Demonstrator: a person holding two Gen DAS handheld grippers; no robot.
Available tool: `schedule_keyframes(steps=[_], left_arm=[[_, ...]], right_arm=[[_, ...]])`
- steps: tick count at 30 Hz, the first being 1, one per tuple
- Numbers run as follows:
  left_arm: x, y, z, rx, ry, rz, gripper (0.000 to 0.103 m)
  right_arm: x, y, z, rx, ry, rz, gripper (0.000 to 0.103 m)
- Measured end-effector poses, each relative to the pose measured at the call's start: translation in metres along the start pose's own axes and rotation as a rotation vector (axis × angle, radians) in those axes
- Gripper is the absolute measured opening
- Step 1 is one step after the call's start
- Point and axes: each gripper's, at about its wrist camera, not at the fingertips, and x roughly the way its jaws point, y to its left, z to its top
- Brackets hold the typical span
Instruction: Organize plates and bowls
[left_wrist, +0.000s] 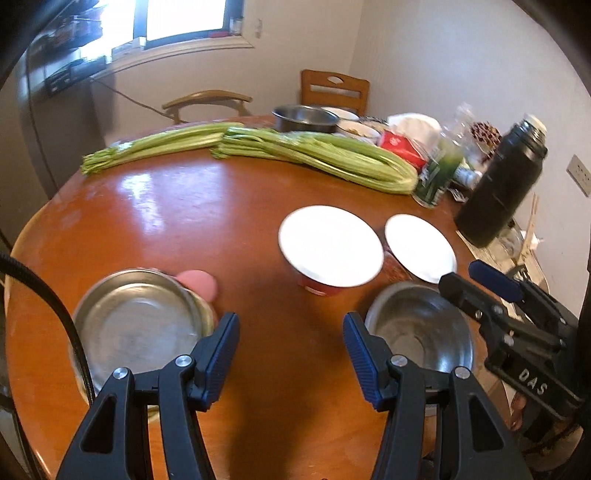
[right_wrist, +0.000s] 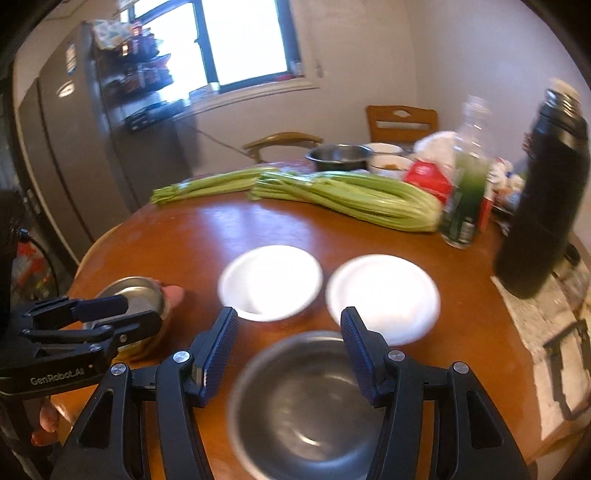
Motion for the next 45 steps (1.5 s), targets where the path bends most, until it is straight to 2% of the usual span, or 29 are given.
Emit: schedule_keyframes(steps=[8,15,27,34,45], left_arm=[[0.021,-0.027,-0.011,0.019,0.042,-0.046,0.058],[0.04,-0.043,-0.019,0.031,0.081,-0.077,0.058],[0.068,-0.06,-0.023,0.059,0.141,-0.081,0.058],[0.077,-0.069,-0.024,0.072,0.148,-0.064,0.058],[0.079,-0.065,-0.026,0.047,0.143,-0.08,0.052]], right_arm=[[0.002,-0.037,-0.026,0.026,0.058,-0.06,0.059],[0.01,-0.054,-0.04,0.057,0.103,-0.075,0.06],[0.025,-0.06,-0.054,0.06,0.162,-0.067,0.06],[0.029,-0.055,-0.06,0.047,0.175,-0.052,0.059],[0.032,-0.05,-0.061,0.047,0.174,-0.025,0.048]])
